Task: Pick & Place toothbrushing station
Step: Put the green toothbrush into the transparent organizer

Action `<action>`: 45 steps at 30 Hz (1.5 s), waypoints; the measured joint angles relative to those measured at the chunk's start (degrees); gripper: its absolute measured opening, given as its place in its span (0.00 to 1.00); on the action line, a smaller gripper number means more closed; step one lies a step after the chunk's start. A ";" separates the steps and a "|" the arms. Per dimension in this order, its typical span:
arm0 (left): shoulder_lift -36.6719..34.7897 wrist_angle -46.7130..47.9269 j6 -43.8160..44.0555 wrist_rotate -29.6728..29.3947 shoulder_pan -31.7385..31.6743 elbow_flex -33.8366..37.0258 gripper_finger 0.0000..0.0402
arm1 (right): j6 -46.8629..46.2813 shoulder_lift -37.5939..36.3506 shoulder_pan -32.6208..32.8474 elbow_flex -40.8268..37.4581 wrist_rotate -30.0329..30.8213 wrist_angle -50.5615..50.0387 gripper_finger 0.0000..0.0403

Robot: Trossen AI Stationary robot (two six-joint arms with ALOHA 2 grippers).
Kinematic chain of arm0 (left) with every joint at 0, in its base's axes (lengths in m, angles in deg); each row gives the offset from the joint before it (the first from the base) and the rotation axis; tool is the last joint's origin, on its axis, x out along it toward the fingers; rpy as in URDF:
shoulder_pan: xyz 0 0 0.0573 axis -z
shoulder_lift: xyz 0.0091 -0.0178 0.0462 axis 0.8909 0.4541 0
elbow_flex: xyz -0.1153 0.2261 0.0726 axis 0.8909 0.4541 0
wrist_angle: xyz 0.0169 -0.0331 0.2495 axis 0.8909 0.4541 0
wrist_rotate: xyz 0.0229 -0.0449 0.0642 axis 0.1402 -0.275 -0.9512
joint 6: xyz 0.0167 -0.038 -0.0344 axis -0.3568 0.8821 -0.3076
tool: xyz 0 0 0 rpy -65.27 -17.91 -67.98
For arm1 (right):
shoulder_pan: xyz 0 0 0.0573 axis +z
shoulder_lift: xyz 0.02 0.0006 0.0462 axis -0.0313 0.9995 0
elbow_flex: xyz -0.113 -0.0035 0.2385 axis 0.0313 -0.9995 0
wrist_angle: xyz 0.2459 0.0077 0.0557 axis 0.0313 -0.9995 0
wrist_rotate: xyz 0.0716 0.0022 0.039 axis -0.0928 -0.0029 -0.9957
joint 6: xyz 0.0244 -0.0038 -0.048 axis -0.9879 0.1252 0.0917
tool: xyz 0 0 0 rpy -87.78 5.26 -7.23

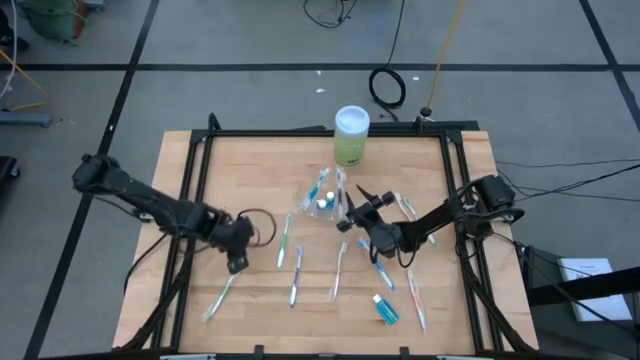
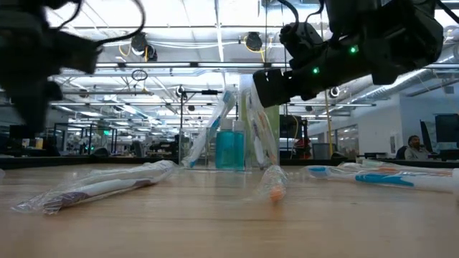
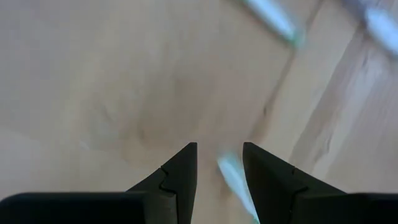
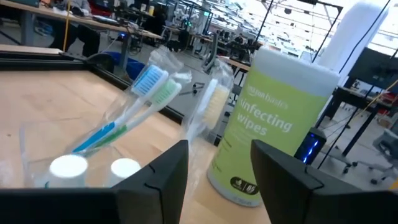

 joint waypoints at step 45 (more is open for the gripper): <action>8.98 -16.41 34.96 -2.97 22.02 8.04 0.18 | 8.86 -3.60 -5.06 -0.06 -6.29 4.24 0.41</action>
